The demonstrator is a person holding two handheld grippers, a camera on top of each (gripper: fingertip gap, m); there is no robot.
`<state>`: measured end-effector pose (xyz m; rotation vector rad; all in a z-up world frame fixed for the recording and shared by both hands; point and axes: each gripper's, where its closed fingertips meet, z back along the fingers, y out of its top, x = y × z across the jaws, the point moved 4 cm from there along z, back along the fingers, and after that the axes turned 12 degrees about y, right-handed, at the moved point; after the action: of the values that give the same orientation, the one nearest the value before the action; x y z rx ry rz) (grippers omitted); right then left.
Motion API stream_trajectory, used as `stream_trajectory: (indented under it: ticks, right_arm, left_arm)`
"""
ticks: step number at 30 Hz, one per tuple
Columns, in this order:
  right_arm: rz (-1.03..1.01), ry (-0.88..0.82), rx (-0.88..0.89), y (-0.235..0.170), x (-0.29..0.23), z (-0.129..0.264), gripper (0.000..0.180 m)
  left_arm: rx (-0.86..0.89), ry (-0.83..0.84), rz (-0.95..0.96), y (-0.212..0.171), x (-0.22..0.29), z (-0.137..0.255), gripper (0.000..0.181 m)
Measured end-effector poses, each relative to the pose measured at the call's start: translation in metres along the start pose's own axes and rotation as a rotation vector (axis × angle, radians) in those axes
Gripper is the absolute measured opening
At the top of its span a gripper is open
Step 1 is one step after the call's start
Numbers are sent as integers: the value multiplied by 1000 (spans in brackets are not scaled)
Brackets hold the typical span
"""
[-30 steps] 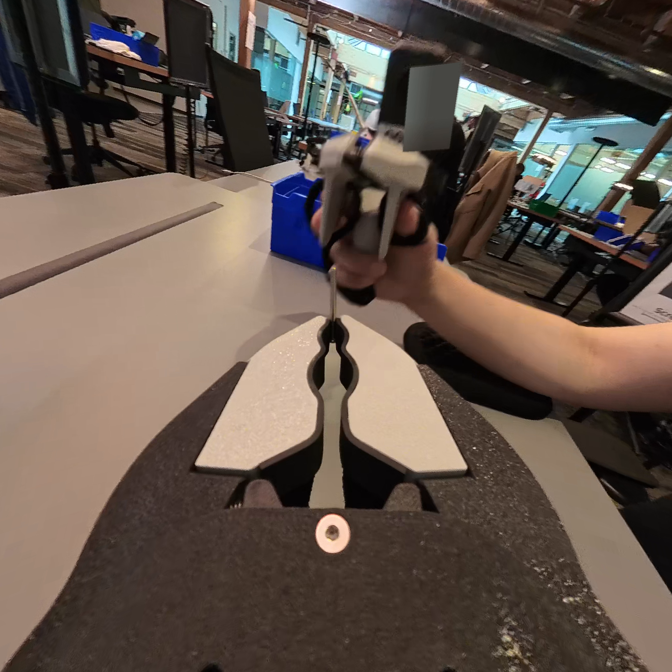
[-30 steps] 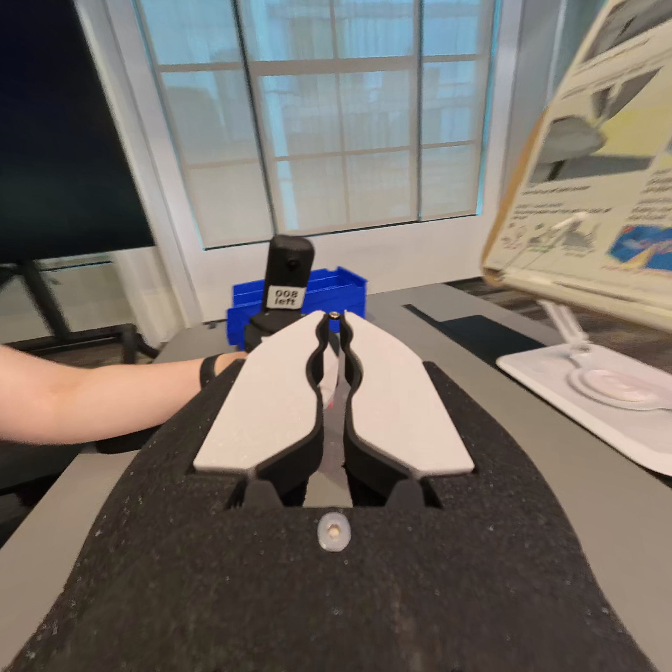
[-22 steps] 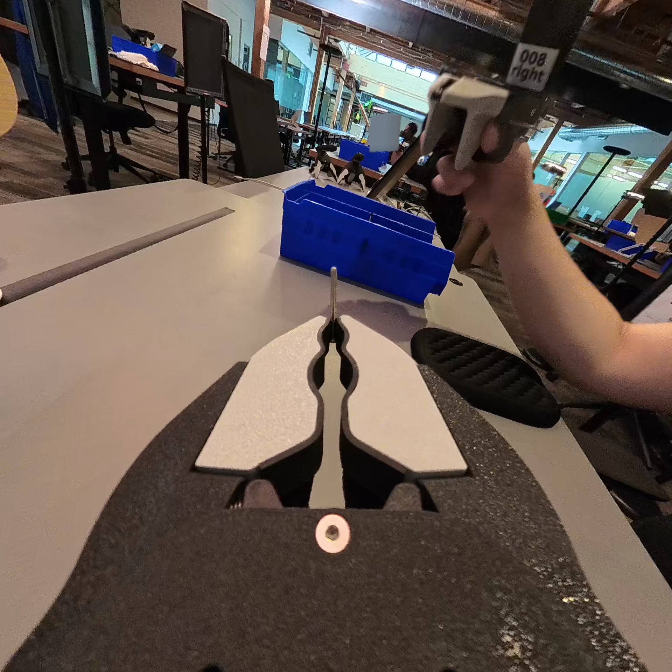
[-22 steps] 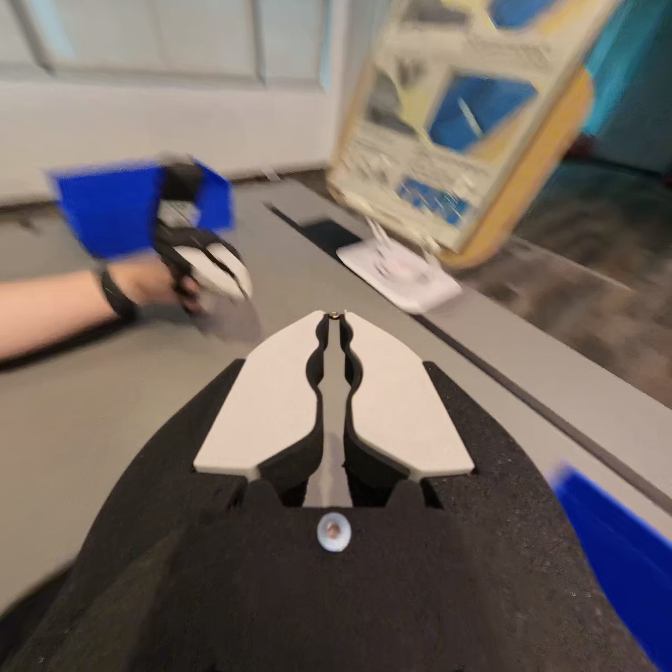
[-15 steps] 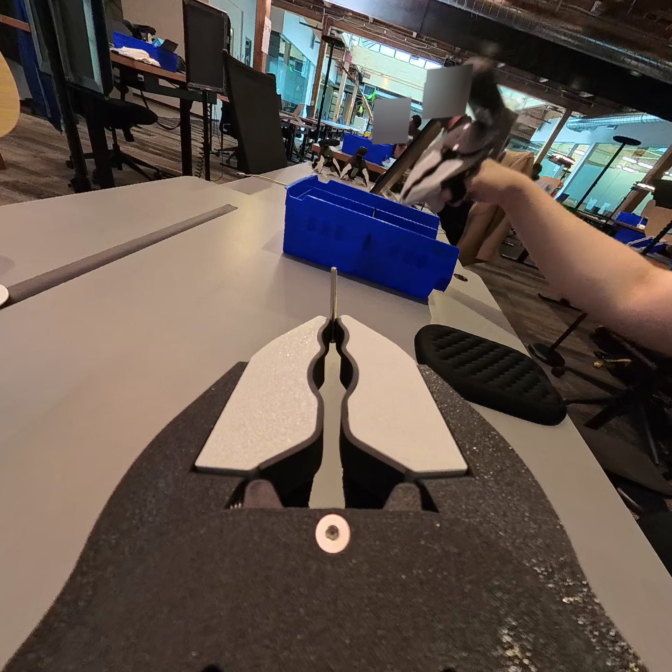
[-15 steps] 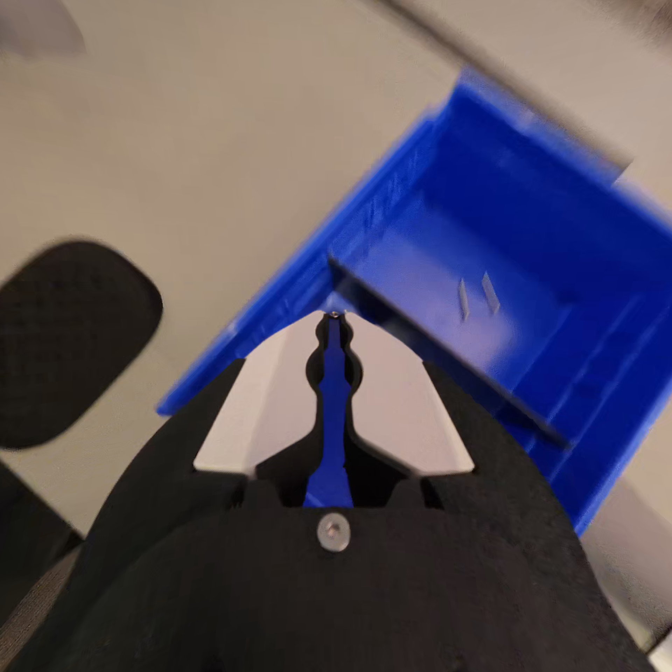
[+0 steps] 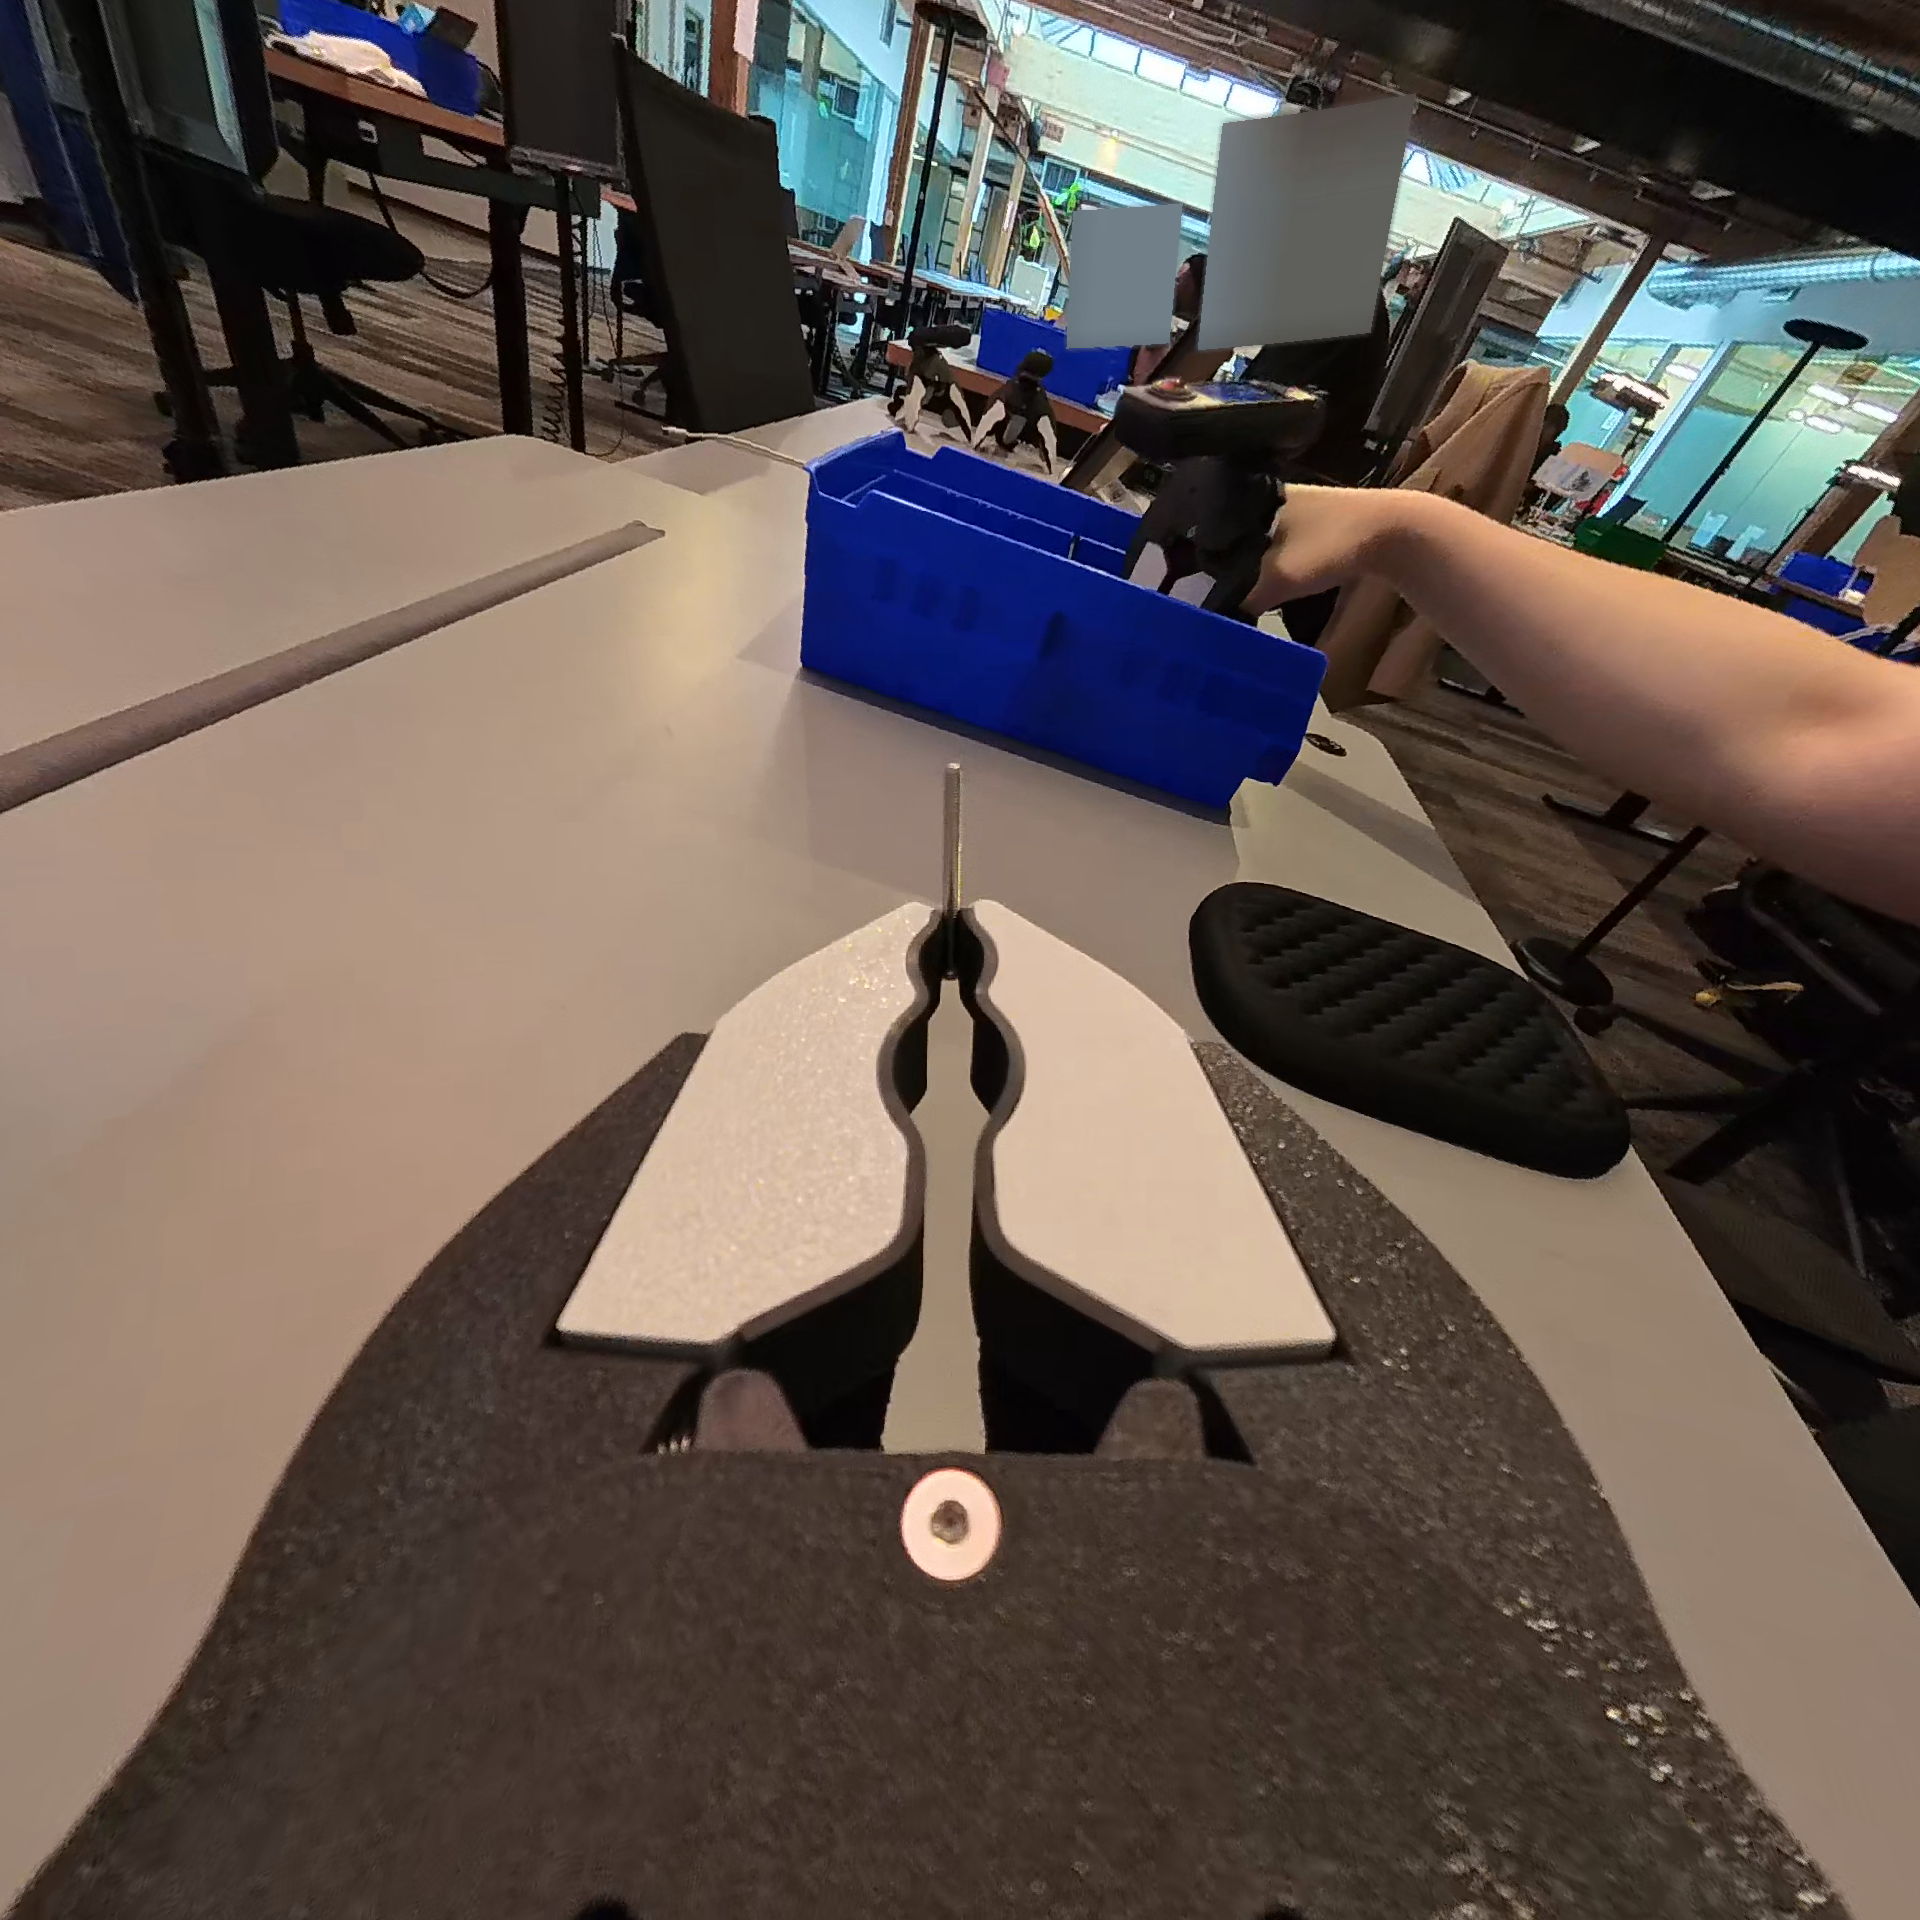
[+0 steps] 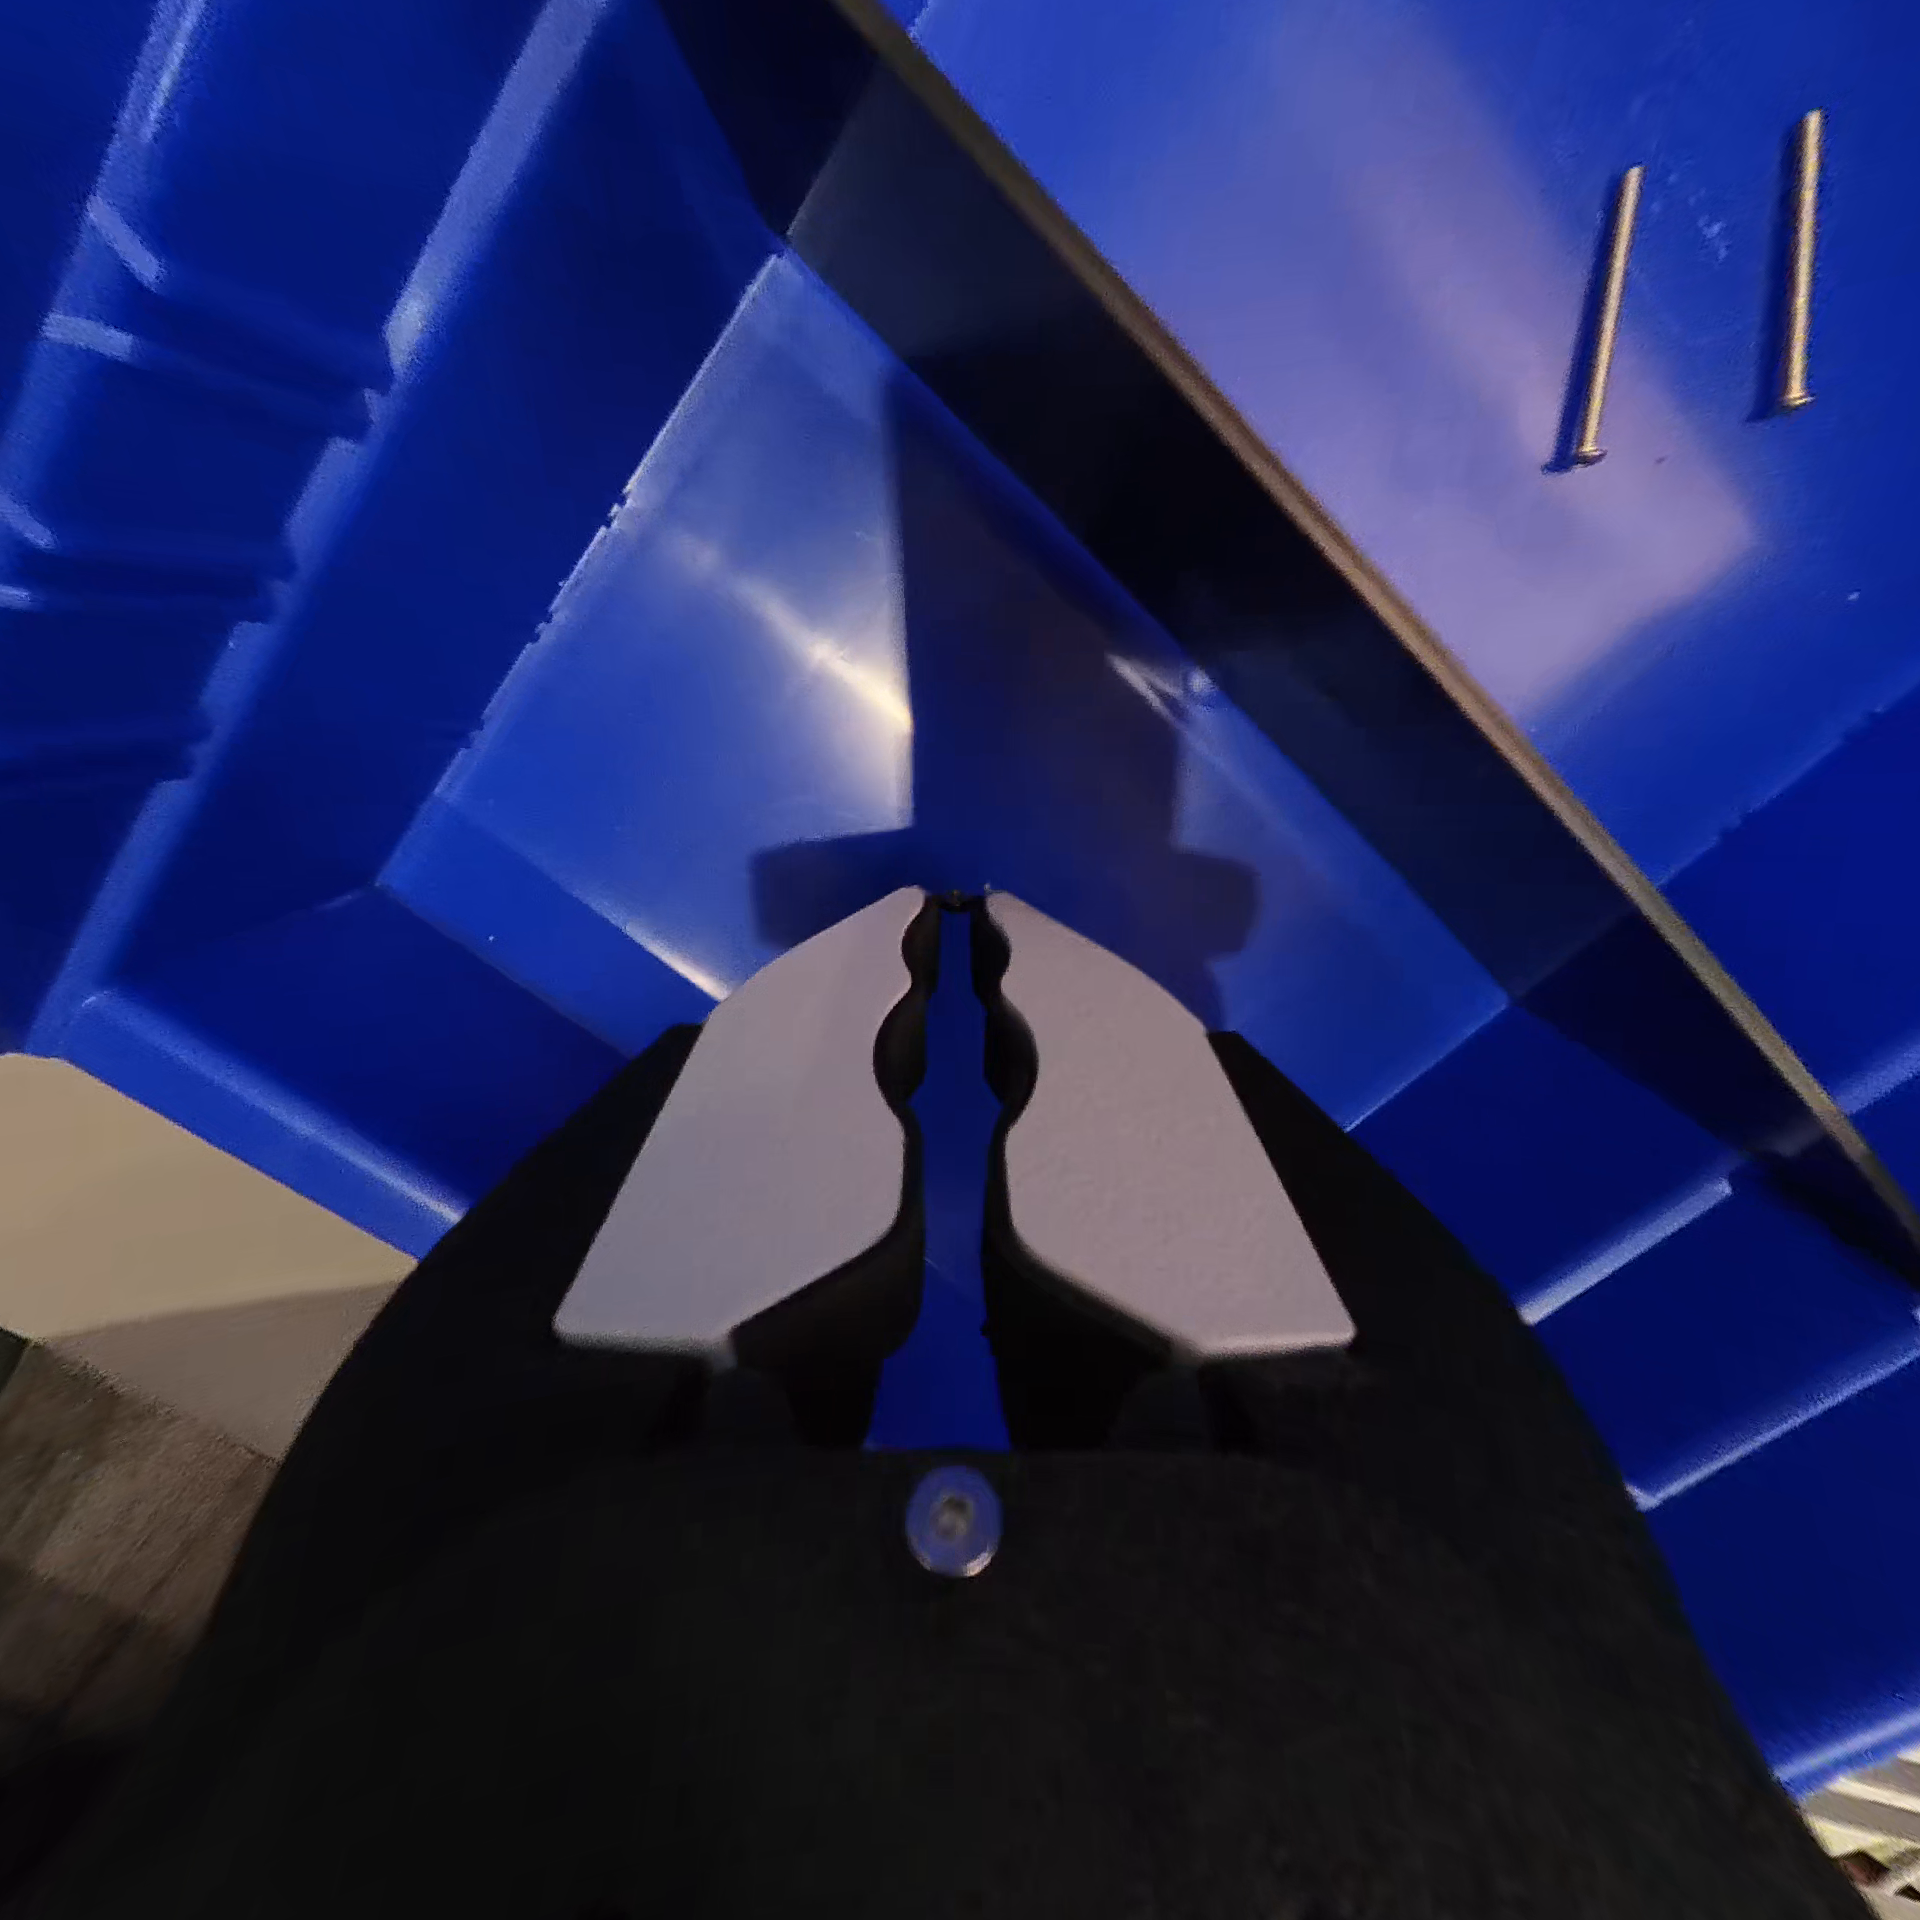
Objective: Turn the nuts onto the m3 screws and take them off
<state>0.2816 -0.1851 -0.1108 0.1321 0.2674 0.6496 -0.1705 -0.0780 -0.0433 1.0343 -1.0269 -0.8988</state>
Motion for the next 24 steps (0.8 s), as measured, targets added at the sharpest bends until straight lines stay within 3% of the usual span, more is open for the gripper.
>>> stream_trajectory:
  ticks: [1, 9, 24]
  right_arm:
    - [2, -7, 1, 0, 1, 0, 6]
    - [12, 20, -36, -7, 0, -7, 6]
    - [-14, 25, 147, -6, -2, 13, 13]
  left_arm:
    - [0, -1, 1, 0, 0, 0, 2]
    - [23, -1, 10, 4, -2, 3, 2]
    - [59, -18, 29, 10, -1, 8, 2]
